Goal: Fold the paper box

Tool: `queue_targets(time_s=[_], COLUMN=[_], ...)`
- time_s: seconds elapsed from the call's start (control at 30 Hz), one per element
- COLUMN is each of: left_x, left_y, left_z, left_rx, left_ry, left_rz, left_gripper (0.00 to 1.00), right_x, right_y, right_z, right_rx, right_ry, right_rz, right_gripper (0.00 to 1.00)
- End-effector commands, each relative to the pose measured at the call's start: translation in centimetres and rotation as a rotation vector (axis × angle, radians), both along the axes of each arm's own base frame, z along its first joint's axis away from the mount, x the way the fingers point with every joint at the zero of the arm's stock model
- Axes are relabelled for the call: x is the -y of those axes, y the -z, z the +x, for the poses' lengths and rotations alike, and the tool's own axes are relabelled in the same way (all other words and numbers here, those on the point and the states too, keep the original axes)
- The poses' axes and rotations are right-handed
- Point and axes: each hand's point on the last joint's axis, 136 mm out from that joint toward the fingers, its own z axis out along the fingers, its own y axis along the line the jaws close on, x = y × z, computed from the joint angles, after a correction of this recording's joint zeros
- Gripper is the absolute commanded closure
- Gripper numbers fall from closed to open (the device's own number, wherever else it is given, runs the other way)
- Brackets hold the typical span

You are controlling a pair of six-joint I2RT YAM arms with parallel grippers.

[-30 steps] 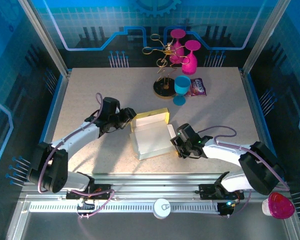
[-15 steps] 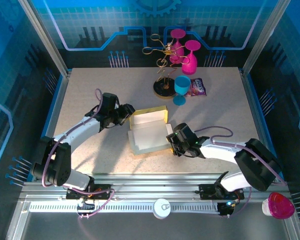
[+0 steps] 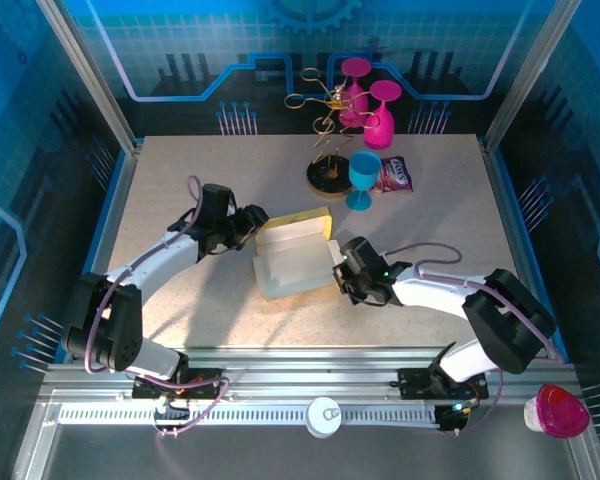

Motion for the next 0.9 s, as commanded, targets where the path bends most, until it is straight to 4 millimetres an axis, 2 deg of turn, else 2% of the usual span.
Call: queue_targets(time_s=[0.0, 0.13, 0.3, 0.5, 0.73, 0.87], left_x=[-0.3, -1.3, -2.8, -4.9, -6.3, -6.4], left_y=[0.4, -1.4, -3.1, -6.9, -8.1, -8.0], left_z=[-2.1, -3.5, -5.6, -5.6, -5.1, -4.9], left_rx=[-0.108, -0.143, -0.175, -0.098, -0.063, -0.061], left_ry=[0.018, 0.000, -0.037, -0.096, -0.124, -0.116], left_rz=[0.027, 0.028, -0.010, -0.049, -0.051, -0.050], left_gripper=[0.32, 0.22, 0.18, 0.18, 0.22, 0.26], right_x=[2.1, 4.8, 7.6, 9.4, 10.0, 9.3], right_y=[-1.6, -4.1, -7.4, -12.3, -17.6, -19.4], right_z=[-0.2, 1.4, 3.7, 5.8, 6.8, 7.4], right_rx=[-0.044, -0.048, -0.030, 0.025, 0.168, 0.235], right_ry=[-0.100, -0.264, -0.509, -0.831, -1.115, -1.246], right_rz=[-0.136, -0.255, -0.374, -0.574, -0.755, -0.929], right_gripper=[1.00, 1.00, 1.00, 1.00, 1.00, 1.00])
